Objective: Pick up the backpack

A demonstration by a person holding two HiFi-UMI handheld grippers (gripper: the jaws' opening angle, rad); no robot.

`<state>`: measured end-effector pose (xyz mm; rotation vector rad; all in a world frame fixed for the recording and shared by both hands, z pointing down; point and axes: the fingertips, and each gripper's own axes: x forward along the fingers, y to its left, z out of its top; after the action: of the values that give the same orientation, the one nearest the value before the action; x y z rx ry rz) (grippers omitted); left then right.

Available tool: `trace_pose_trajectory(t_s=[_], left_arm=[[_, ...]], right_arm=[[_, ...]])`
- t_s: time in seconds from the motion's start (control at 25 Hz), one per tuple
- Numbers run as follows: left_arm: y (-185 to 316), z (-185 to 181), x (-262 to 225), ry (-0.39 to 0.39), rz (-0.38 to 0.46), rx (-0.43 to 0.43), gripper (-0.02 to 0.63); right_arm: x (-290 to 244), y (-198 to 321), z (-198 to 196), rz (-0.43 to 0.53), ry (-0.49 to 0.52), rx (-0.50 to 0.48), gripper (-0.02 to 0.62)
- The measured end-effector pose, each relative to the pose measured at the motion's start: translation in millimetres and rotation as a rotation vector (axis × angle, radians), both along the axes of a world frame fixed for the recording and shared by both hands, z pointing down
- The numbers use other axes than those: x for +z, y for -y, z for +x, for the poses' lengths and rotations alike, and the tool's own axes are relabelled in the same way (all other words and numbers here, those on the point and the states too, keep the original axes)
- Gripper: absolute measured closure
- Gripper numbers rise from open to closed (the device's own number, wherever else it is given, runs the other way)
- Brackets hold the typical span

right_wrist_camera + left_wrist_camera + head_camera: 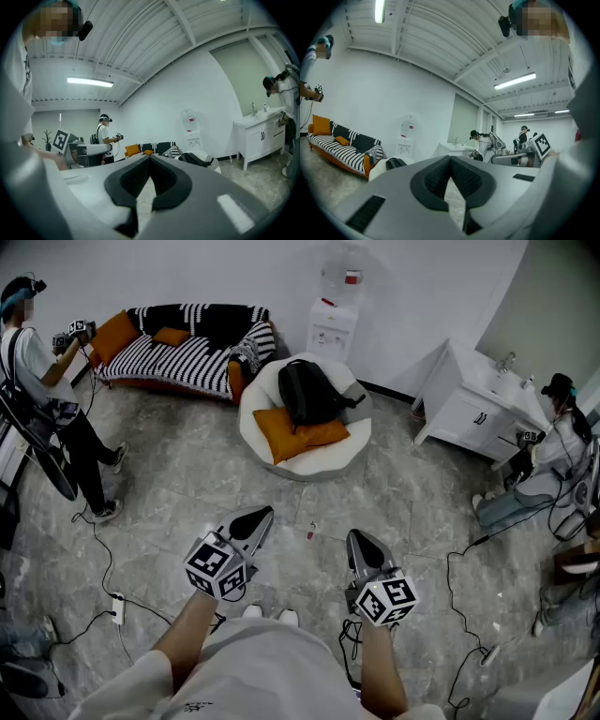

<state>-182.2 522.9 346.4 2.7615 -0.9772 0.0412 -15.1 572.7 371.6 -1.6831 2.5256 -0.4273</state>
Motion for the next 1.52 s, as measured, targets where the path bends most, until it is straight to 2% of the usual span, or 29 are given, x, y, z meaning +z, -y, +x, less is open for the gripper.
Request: trace_pose_trajectory(t_s=[0.16,0.32,0.68,0.88,1.12,1.32,1.52], left_arm=[[-8.1,2.9,-1.8,-0.005,0.007,-0.010,0.618],[-13.2,6.9,-1.3,-0.010,0.004,-0.025,0.618],[-19.6,20.8,5.3,0.029,0.001,-0.027,0.618],[-16.1,26.4,6.3,0.019,-0.006,-0.027,0.618],[11.7,23.1,11.3,0.010,-0.014,-0.023,0.618],[28.7,32.3,21.3,0.021,-0.022,-0.006,0.618],[77.7,36.1,25.4,0.039,-0.017,-0.007,0.618]], right_arm=[[1.2,-6.8,5.5,0.004,0.002,-0.004,0.594],[-1.9,-12.1,13.3,0.024,0.046,-0.018,0.594],[2.7,-14.0,23.4,0.002,0.055,-0.104,0.594],[-0.1,-11.9,28.8,0.015,0.067,-0.122,0.594],[0.5,9.8,15.1,0.006,0.067,-0.165,0.594],[11.3,23.9,11.4,0.009,0.006,-0.173,0.593],[18.6,70.6,11.7,-0.008,0.011,-0.148,0.592]])
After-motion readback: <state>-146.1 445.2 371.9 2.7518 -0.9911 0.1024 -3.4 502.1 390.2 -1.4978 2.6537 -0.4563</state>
